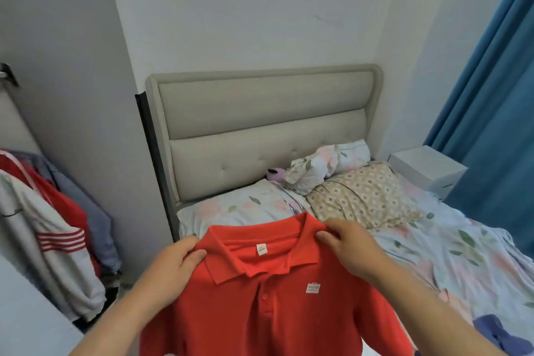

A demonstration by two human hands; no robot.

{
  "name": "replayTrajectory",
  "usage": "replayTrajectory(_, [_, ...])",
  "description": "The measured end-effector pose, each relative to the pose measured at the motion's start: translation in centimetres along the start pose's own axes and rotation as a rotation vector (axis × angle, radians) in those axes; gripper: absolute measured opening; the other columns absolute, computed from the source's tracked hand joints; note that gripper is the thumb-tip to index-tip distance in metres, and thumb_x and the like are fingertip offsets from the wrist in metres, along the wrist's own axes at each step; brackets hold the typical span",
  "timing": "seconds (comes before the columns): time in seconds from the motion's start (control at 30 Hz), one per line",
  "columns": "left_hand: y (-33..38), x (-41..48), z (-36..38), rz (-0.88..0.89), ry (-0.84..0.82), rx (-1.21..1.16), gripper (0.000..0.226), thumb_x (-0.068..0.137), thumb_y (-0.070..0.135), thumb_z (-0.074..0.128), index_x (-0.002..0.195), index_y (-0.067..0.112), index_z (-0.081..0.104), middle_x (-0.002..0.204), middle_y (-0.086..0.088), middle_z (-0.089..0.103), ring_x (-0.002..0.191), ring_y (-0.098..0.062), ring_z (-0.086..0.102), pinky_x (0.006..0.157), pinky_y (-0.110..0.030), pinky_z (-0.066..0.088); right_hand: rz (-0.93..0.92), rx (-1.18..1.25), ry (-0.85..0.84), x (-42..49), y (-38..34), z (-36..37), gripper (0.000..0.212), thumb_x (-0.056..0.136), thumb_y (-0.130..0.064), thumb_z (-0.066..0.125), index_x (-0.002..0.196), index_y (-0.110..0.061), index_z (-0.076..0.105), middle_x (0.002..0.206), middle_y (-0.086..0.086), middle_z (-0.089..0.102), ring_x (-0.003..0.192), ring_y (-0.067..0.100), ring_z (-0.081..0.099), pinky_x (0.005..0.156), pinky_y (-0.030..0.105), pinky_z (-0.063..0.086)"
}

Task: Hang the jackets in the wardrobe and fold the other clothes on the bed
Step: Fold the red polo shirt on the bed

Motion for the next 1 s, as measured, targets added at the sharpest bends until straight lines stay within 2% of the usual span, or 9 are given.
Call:
replayTrajectory(0.2, [-16.0,7.0,13.0,-0.351,-0.023,0.099,0.012,0.088,0.023,0.071,0.076,0.024,0.071,0.087,0.011,0.056,0.088,-0.026,0.057,0.08,-0.035,0.043,0.306,-0.217,-0.179,7.6,10.4,15.4,0.034,0.095,-0.04,0.056,0.067,-0.021,0.06,0.079,0.001,0.055,0.086,0.026,0.055,0.072,0.034,0.036])
replayTrajectory(0.3, [-23.8,9.4,20.7,-0.602,-0.016,-0.187,0.028,0.093,0.019,0.064,0.066,0.02,0.06,0.065,0.0,0.06,0.062,-0.024,0.063,0.058,-0.035,0.049,0.576,0.105,-0.213,10.3,16.1,24.5,0.035,0.1,-0.026,0.052,0.066,-0.019,0.046,0.068,0.001,0.052,0.071,0.026,0.057,0.068,0.037,0.046])
replayTrajectory(0.4, [-30.7,10.8,27.7,-0.943,0.076,-0.523,0.022,0.099,0.022,0.054,0.079,0.017,0.063,0.071,-0.012,0.065,0.055,-0.03,0.067,0.046,-0.036,0.054,0.823,0.408,-0.083,12.5,21.1,32.7,0.028,0.101,-0.016,0.051,0.074,-0.01,0.052,0.066,0.007,0.054,0.052,0.019,0.057,0.05,0.03,0.047])
replayTrajectory(0.5, [-35.8,15.2,31.5,-0.841,0.162,-0.461,0.029,0.098,0.02,0.056,0.07,0.015,0.062,0.065,-0.006,0.063,0.066,-0.03,0.066,0.061,-0.044,0.057,0.785,0.402,0.059,16.4,25.2,39.0,0.032,0.099,-0.021,0.054,0.067,-0.016,0.056,0.065,-0.002,0.056,0.062,0.017,0.052,0.057,0.028,0.039])
replayTrajectory(0.6, [-40.2,20.6,32.9,-0.649,0.235,-0.244,0.037,0.096,0.02,0.059,0.059,0.014,0.056,0.058,0.0,0.058,0.059,-0.015,0.057,0.053,-0.026,0.042,0.698,0.378,0.156,21.2,28.6,44.1,0.038,0.095,-0.018,0.058,0.058,-0.012,0.051,0.054,-0.002,0.048,0.055,0.015,0.042,0.051,0.023,0.031])
replayTrajectory(0.7, [-42.7,26.2,33.9,-0.462,0.329,-0.013,0.033,0.093,0.019,0.062,0.063,0.006,0.058,0.065,-0.012,0.056,0.069,-0.031,0.052,0.062,-0.037,0.041,0.602,0.261,0.299,26.6,31.2,47.3,0.046,0.093,-0.013,0.06,0.051,-0.019,0.044,0.051,-0.001,0.044,0.053,0.013,0.037,0.054,0.033,0.03])
replayTrajectory(0.77, [-43.7,28.9,34.9,-0.395,0.396,0.151,0.024,0.09,0.022,0.065,0.078,0.002,0.067,0.076,-0.02,0.058,0.078,-0.038,0.052,0.071,-0.045,0.041,0.581,0.18,0.327,29.7,32.7,49.5,0.031,0.095,-0.018,0.059,0.066,-0.008,0.066,0.071,0.016,0.059,0.071,0.024,0.051,0.07,0.038,0.039])
replayTrajectory(0.83, [-45.3,30.2,36.5,-0.412,0.413,0.265,0.024,0.088,0.025,0.066,0.092,0.001,0.068,0.087,-0.025,0.058,0.083,-0.043,0.054,0.073,-0.048,0.041,0.588,-0.003,0.277,31.7,34.2,52.0,0.03,0.096,-0.026,0.057,0.099,0.0,0.071,0.101,0.028,0.061,0.098,0.037,0.055,0.09,0.041,0.037])
replayTrajectory(1.0, [-47.7,30.4,39.3,-0.365,0.447,0.41,0.026,0.086,0.031,0.06,0.087,0.005,0.061,0.088,-0.023,0.058,0.077,-0.042,0.055,0.067,-0.046,0.043,0.517,-0.343,0.313,32.3,35.4,55.5,0.041,0.095,-0.037,0.045,0.107,-0.003,0.064,0.111,0.028,0.058,0.1,0.046,0.053,0.086,0.048,0.036])
Point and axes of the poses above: each hand's wrist, its own x-axis towards the middle knuckle, its own z-axis out of the palm, y = z × x, the point moved 8 cm from there along x, towards the middle knuckle
